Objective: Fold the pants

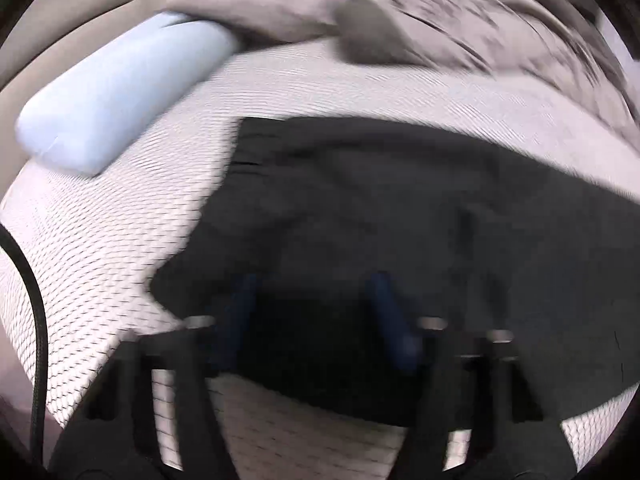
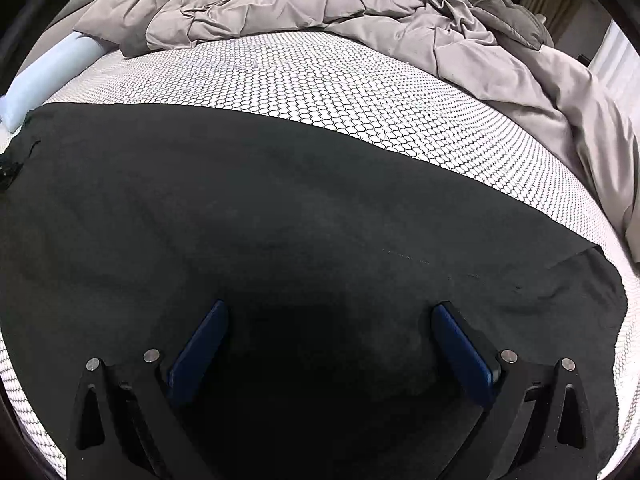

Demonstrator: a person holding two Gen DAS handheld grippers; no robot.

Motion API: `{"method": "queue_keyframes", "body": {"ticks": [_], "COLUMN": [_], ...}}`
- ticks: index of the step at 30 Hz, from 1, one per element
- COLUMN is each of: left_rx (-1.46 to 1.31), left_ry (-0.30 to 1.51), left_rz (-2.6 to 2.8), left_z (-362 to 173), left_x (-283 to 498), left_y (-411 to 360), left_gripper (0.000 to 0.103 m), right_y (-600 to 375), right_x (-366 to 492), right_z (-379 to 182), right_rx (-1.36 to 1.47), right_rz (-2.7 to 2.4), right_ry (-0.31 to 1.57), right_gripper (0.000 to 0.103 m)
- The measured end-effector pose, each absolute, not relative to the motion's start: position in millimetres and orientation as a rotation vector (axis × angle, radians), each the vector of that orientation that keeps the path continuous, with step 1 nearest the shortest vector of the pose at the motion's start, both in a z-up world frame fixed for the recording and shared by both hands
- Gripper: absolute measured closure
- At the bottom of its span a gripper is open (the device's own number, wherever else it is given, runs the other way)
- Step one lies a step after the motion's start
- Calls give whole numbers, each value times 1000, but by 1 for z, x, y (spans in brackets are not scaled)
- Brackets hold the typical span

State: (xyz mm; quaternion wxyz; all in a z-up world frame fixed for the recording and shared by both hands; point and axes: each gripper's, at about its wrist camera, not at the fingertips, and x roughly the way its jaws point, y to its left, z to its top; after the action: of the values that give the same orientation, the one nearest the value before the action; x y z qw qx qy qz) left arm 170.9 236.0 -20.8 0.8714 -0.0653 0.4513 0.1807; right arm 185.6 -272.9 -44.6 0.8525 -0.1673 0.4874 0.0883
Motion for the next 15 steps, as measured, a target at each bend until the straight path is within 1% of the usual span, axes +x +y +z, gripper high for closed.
{"method": "queue_keyframes", "body": {"ticks": [1,2,5,7,8,9,10,13,15], "left_rx": [-178,-211,-223,-255,-270,-260,-235,-183,-166], "left_ry": [942,943,914,867,853,858,885,986,985], "left_rz": [416,459,454,313,213,178,182,322,466], "left_z": [-20,-20,-14,-4,0,-1,-5,-29,-35], "left_x": [166,166,169,175,179,185,195,222,230], "left_y": [247,254,250,241,231,225,218,222,230], "left_gripper": [93,102,101,101,98,96,91,91,91], "right_y": [-273,-271,-268,-269,-269,-269,-269,-269,-270], "right_x": [185,184,180,180,180,181,181,182,180], "right_z": [-45,-45,-44,-44,-44,-44,-44,-44,-43], "right_rx": [-354,-352,-348,-345,-344,-345,-346,-346,-344], "right_rz": [186,185,184,185,186,186,185,187,187], "right_ry": [1023,1022,1021,1020,1021,1021,1021,1018,1015], "right_gripper": [1,1,1,1,1,1,1,1,1]}}
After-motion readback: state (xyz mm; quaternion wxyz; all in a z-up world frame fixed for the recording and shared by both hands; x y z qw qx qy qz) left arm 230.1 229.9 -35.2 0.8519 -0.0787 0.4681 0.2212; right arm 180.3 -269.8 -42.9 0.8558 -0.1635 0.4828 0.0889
